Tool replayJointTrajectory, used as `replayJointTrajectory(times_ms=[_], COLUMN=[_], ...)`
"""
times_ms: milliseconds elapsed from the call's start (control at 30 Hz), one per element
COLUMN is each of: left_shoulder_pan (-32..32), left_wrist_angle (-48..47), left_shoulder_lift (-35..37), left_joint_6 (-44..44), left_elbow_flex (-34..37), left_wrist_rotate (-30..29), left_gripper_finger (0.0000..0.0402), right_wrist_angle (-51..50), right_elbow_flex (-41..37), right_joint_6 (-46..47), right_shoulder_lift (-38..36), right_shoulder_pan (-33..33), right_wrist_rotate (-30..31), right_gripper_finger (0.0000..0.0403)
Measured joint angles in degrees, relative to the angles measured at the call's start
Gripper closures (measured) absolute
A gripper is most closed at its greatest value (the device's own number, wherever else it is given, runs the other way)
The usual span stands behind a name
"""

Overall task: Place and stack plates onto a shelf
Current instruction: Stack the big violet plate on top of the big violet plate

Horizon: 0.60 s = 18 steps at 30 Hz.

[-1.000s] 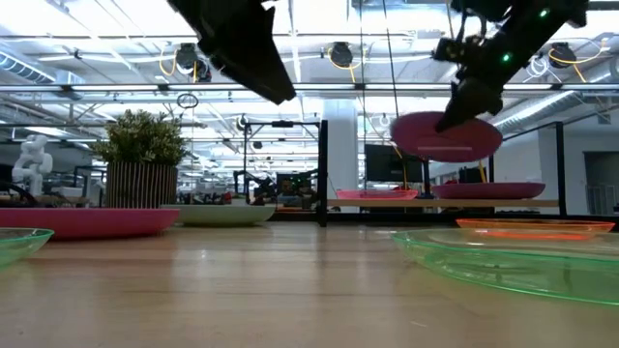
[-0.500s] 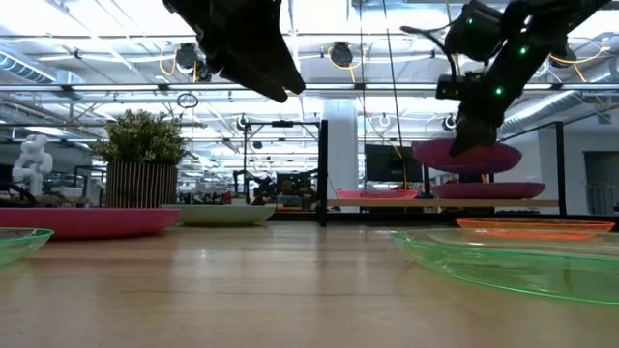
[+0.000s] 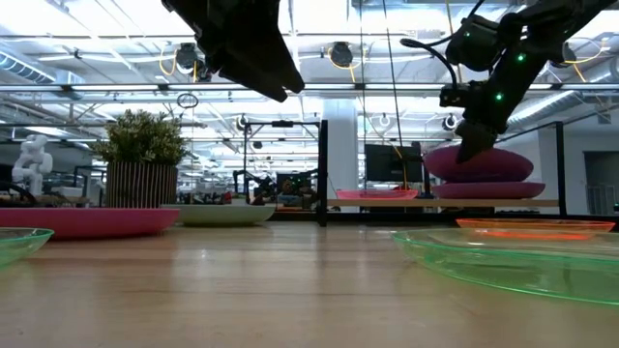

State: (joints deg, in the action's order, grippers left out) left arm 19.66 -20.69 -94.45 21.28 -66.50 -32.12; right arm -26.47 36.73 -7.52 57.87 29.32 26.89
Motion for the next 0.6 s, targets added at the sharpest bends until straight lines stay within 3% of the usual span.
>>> replayJointTrajectory(times_ms=[600], left_shoulder_pan=[0.0], left_wrist_angle=[0.9], left_shoulder_lift=[0.0], left_joint_6=[0.0], left_elbow_flex=[0.0], left_wrist_rotate=[0.0], left_gripper_finger=[0.0103], right_wrist_angle=[-3.0], right_elbow_flex=[0.0], right_joint_6=[-1.1], right_shoulder_lift=[0.0], right_shoulder_pan=[0.0], right_wrist_rotate=[0.0], right_gripper_finger=[0.0395])
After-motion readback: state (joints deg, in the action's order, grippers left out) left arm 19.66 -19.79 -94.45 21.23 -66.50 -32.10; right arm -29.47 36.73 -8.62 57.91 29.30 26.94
